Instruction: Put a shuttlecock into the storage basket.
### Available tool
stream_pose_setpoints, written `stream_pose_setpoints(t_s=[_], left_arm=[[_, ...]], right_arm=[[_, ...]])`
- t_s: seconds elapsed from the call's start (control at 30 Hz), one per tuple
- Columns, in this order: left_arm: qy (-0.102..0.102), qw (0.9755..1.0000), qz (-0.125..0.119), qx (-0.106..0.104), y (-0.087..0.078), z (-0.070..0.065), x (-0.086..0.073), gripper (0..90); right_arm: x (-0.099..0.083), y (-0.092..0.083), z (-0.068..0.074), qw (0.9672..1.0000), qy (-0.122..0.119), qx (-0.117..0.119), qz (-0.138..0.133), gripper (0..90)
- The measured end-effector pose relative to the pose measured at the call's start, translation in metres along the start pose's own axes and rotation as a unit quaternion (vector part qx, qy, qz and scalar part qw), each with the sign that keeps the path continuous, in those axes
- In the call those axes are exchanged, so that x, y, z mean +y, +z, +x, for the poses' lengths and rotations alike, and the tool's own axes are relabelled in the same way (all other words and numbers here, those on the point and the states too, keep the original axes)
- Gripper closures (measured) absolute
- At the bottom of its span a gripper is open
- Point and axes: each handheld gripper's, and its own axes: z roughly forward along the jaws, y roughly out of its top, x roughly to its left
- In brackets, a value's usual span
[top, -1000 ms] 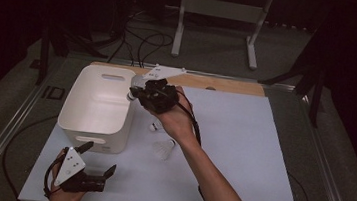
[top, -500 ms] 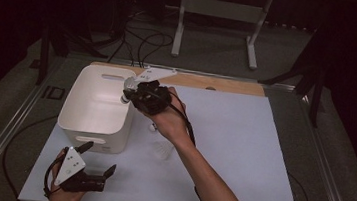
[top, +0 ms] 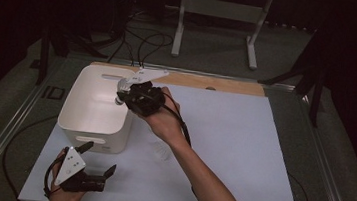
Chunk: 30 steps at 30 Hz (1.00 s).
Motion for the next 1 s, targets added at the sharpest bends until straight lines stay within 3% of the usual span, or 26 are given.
stream_pose_setpoints(t_s=[0.7, 0.77, 0.87, 1.0], left_arm=[[0.000, 1.0000, -0.002, 0.002, -0.001, 0.000, 0.000, 0.8], [0.000, 1.0000, -0.002, 0.002, -0.001, 0.000, 0.000, 0.8], [-0.001, 1.0000, -0.002, 0.001, -0.001, 0.000, 0.000, 0.8], [-0.001, 1.0000, -0.002, 0.000, -0.001, 0.000, 0.000, 0.8]], right_arm=[[0.001, 0.011, 0.012, 0.9995, -0.019, 0.017, 0.016, 87.0], [0.002, 0.011, 0.013, 0.9996, -0.018, 0.021, 0.009, 77.5], [0.005, 0.010, 0.011, 0.9996, -0.002, 0.027, -0.008, 38.2], [0.006, 0.007, 0.007, 0.9997, 0.014, 0.017, -0.010, 26.3]])
